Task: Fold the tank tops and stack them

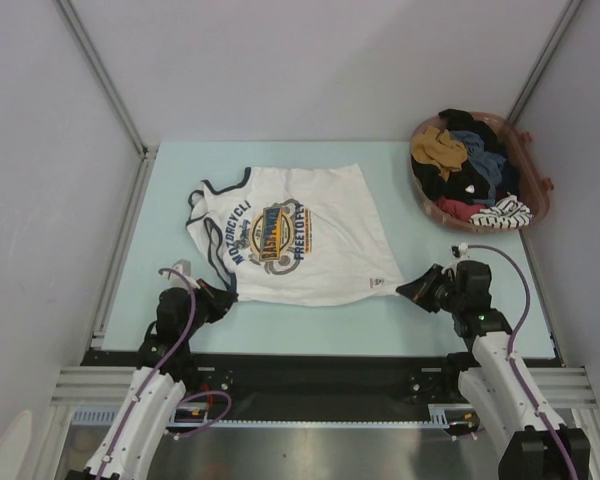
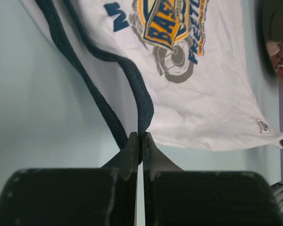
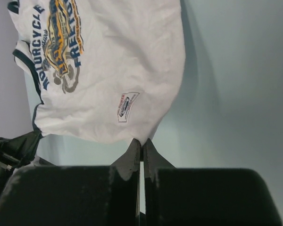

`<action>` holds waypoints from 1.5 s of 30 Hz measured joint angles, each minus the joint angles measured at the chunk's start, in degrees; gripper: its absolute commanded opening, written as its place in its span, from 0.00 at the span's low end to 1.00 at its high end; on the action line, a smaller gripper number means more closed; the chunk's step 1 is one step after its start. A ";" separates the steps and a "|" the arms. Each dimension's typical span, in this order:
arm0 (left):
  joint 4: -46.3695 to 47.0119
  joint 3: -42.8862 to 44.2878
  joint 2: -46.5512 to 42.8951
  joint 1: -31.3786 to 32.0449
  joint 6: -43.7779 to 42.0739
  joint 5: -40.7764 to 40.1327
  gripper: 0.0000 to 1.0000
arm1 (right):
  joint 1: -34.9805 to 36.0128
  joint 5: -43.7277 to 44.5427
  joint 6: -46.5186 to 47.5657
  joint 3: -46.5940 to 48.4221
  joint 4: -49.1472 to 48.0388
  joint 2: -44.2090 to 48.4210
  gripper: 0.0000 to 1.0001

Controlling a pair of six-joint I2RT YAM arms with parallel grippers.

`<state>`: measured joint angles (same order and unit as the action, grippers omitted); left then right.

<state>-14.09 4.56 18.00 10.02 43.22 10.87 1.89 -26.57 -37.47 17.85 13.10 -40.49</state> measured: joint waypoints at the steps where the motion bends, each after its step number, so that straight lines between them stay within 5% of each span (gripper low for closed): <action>1: -0.24 0.02 -0.70 0.07 0.33 -0.11 0.02 | 1.01 0.70 -0.31 -0.76 0.79 0.98 0.00; 9: -1.05 0.09 -8.15 1.14 2.16 -1.81 0.00 | 5.55 7.13 -4.63 -7.21 8.02 13.00 0.01; 11: -1.44 0.17 -9.18 1.31 2.51 -2.75 0.08 | 5.64 8.83 -5.79 -7.74 9.97 16.39 0.15; 12: -1.53 0.20 -9.53 1.36 2.78 -3.17 0.18 | 5.66 9.66 -6.27 -7.87 10.78 17.77 0.27; 13: -1.79 0.28 -9.90 1.40 2.86 -3.52 0.57 | 5.68 10.32 -6.86 -7.89 11.50 18.86 0.40; 15: -2.32 0.42 -10.58 1.51 3.45 -4.48 0.88 | 5.68 11.54 -7.58 -7.89 12.68 19.98 0.46; 24: -3.65 0.83 -17.33 1.60 5.01 -7.37 0.90 | 5.84 14.73 -7.39 -7.72 13.81 20.06 0.41; 28: -3.82 1.05 -15.76 1.60 4.85 -8.63 0.93 | 5.84 14.97 -5.14 -4.90 10.19 13.27 0.38; 31: -3.85 2.25 -6.71 1.60 4.57 -10.38 0.95 | 5.88 14.93 -3.26 -0.35 5.20 3.78 0.36; 35: -0.98 9.18 15.98 1.60 3.04 -12.17 0.95 | 6.51 15.45 -0.81 8.44 -1.09 -11.58 0.31; 45: 6.21 48.50 58.31 0.92 -5.07 -18.47 0.95 | 11.32 23.04 6.73 45.13 -5.70 -50.38 0.29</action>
<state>-7.88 53.06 76.31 10.94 38.15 -7.60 13.21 -3.53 -30.74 62.98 7.40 -90.87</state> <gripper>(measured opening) 0.952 0.284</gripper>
